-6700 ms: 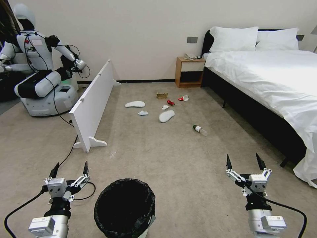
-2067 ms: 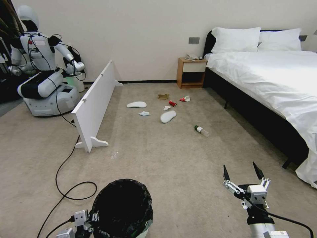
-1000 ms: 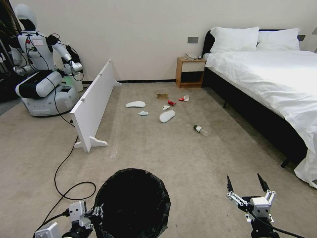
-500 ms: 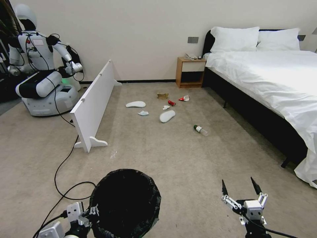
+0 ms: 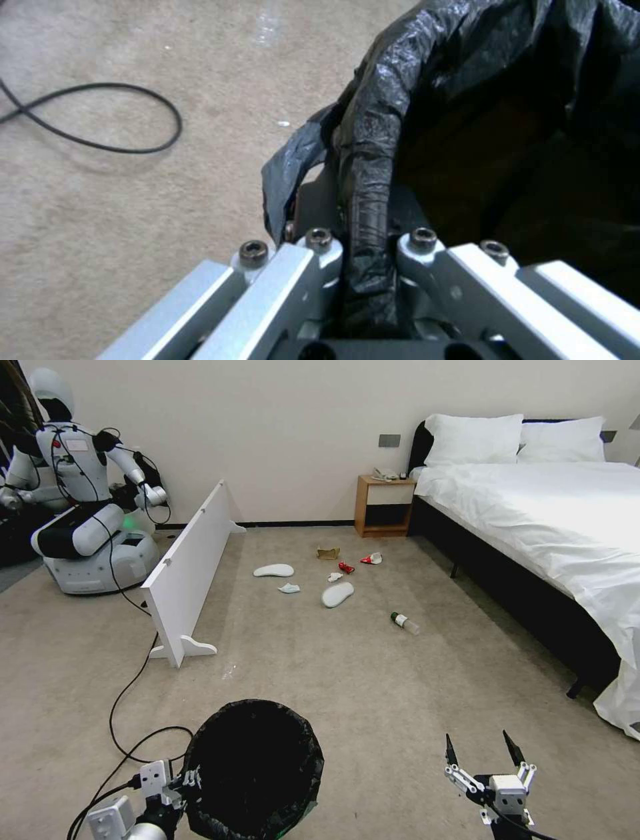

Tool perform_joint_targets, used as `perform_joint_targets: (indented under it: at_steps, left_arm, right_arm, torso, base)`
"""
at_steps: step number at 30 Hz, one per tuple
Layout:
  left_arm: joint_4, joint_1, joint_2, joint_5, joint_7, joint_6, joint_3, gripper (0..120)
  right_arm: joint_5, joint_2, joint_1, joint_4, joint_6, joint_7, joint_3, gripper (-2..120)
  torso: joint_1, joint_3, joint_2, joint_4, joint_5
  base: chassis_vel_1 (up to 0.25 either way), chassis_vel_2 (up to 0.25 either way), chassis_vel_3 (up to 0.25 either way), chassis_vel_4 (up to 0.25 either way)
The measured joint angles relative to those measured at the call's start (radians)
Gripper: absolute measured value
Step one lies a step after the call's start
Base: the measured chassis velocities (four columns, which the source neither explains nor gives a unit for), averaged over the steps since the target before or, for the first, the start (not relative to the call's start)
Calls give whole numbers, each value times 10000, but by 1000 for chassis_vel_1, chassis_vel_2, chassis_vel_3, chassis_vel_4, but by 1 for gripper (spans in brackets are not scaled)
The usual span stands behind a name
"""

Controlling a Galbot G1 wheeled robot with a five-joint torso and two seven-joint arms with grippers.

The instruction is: Pick up the trash bin, then pick up the garbage from the floor and place it into the trash bin.

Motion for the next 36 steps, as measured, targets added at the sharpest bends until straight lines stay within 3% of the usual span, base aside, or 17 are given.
perform_joint_targets:
  at_steps: [10,21,28,36]
  left_arm:
    - [-194,-15,60,-606,-213,156,237,4]
    - [-422,138,237,-1093,-272,202,-82,4]
    - [-424,-47,479,-1139,-383,256,65,4]
    - [-393,-31,389,-1048,-379,274,210,4]
  right_arm:
    - [-213,453,-448,-67,597,-586,255,100]
    - [-321,529,-242,-383,762,-939,182,100]
    - [-360,553,-245,-235,791,-1034,395,100]
    - [-75,441,-281,39,787,-1142,733,100]
  torso:
    - [0,0,0,-1,1]
    - [0,0,0,0,2]
    - [0,0,0,-2,1]
    - [0,0,0,-1,2]
  base:
    - [0,0,0,0]
    - [0,0,0,0]
    - [0,0,0,0]
    - [0,0,0,0]
